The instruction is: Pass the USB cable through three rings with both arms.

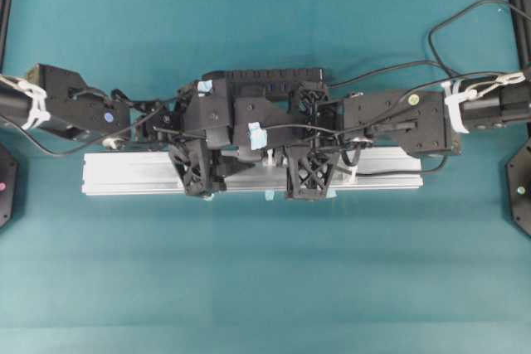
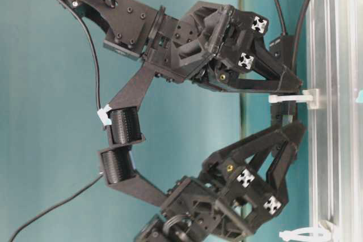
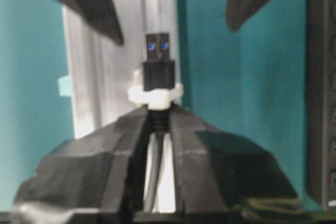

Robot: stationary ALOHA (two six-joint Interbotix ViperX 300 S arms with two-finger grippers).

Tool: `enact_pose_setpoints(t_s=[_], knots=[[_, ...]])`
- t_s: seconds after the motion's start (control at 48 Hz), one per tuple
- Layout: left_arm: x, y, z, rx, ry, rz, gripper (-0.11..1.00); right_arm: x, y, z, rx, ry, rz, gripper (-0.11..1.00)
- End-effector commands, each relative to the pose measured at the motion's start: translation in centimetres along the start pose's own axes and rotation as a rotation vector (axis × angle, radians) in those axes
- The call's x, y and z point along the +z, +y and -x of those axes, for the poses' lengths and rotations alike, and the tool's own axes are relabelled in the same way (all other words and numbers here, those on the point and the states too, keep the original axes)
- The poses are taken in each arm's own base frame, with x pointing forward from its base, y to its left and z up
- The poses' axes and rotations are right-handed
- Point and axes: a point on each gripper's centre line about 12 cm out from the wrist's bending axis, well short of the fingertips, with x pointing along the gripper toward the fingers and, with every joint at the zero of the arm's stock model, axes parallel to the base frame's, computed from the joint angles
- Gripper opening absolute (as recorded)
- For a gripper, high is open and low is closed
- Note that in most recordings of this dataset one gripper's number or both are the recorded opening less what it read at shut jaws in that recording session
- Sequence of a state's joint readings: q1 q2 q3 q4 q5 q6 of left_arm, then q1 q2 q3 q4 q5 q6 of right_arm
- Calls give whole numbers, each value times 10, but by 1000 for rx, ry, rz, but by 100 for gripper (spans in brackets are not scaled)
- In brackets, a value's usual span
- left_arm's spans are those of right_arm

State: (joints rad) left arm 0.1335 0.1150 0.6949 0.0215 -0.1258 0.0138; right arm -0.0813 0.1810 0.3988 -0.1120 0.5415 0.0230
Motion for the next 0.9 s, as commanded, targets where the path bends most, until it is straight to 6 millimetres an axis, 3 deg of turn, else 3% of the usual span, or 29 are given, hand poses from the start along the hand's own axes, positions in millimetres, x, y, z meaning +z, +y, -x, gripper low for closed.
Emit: enact_pose_setpoints(t_s=[0.0, 0.25, 0.458, 0.875], knots=[[9, -2, -1, -3, -46, -3, 78, 7, 0, 5, 0, -26, 5, -6], [10, -1, -1, -2, -78, -2, 68, 6, 0, 5, 0, -28, 5, -6], [1, -2, 4, -2, -98, 0, 68, 6, 0, 6, 0, -28, 5, -6], [8, -3, 7, -5, -184, -2, 68, 7, 1, 5, 8, -35, -7, -6]])
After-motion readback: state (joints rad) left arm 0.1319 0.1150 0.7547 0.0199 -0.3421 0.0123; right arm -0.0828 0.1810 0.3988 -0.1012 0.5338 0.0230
